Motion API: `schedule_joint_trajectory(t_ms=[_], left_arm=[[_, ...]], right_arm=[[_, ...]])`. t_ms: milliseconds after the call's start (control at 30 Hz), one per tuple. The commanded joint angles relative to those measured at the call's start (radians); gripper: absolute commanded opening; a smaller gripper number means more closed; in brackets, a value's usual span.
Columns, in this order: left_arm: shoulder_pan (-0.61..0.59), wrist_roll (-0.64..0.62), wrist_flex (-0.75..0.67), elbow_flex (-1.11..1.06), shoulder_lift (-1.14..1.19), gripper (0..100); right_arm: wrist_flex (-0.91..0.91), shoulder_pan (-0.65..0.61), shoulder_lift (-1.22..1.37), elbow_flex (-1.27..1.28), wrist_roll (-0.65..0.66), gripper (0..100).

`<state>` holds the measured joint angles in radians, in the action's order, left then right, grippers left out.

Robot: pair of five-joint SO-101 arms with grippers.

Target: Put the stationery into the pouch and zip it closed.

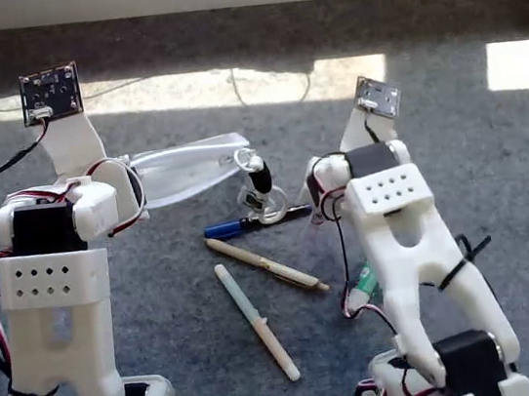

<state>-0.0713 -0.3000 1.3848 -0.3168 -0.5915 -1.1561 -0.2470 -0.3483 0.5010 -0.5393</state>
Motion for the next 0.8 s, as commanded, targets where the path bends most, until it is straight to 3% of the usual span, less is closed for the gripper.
schedule_joint_trajectory(t_ms=[0,333,533,767], left_arm=[[-0.01,-0.011,-0.002,0.01,-0.013,1],[-0.007,-0.012,-0.002,0.019,-0.013,1],[-0.005,-0.014,0.009,0.087,-0.005,1],[-0.004,-0.014,0.104,0.208,-0.002,1]], right_arm=[[-0.001,0.01,-0.153,-0.002,0.017,0.4],[0.045,0.007,-0.438,-0.01,0.025,0.4],[0.096,-0.065,-0.556,-0.002,0.216,0.4],[0.097,-0.194,-0.661,-0.01,0.344,0.4]])
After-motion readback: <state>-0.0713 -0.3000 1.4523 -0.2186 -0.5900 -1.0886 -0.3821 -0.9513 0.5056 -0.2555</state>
